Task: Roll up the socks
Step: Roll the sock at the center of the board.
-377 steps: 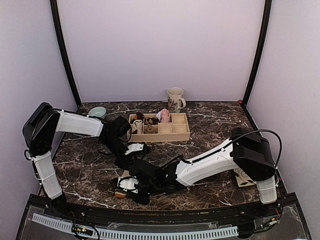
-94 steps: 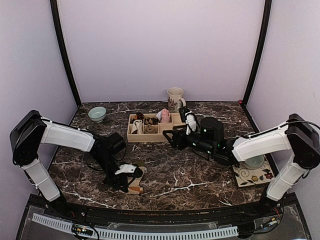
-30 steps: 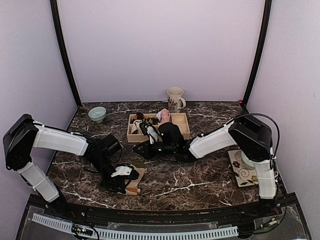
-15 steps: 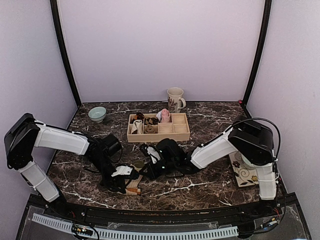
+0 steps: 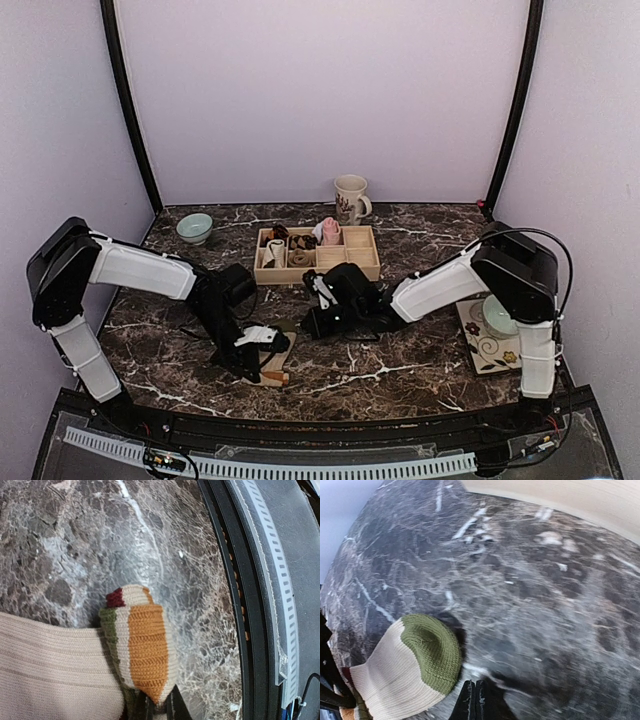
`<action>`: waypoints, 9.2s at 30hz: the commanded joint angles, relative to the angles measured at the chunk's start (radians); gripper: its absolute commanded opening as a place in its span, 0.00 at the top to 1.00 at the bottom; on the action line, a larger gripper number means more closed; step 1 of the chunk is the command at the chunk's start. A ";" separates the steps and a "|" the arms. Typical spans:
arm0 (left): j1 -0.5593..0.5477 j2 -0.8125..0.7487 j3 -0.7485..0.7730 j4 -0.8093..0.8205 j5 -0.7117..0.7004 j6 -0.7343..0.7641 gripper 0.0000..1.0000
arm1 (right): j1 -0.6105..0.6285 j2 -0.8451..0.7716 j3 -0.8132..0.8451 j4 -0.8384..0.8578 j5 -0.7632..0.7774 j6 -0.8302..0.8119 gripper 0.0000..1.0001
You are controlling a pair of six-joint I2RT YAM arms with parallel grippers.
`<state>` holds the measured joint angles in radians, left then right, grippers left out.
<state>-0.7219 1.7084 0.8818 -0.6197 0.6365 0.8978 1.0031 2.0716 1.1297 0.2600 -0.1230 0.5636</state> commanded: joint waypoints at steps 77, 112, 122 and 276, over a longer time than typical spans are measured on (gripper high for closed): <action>0.098 0.254 0.188 -0.210 0.010 0.042 1.00 | 0.238 -0.766 -0.593 0.232 0.658 -0.576 0.01; 0.136 0.357 0.224 -0.288 -0.016 0.094 1.00 | 0.375 0.010 -0.119 0.329 0.340 -1.009 0.52; 0.136 0.350 0.234 -0.295 -0.029 0.097 0.97 | 0.365 0.054 -0.119 0.311 0.331 -0.969 0.69; 0.137 0.350 0.249 -0.321 -0.063 0.127 0.99 | 0.248 -0.285 -0.256 0.193 0.040 -0.882 0.27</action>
<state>-0.5774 1.9854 1.1660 -0.8772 0.7334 1.0008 1.2484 1.7355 0.7883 0.4252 -0.0021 -0.2356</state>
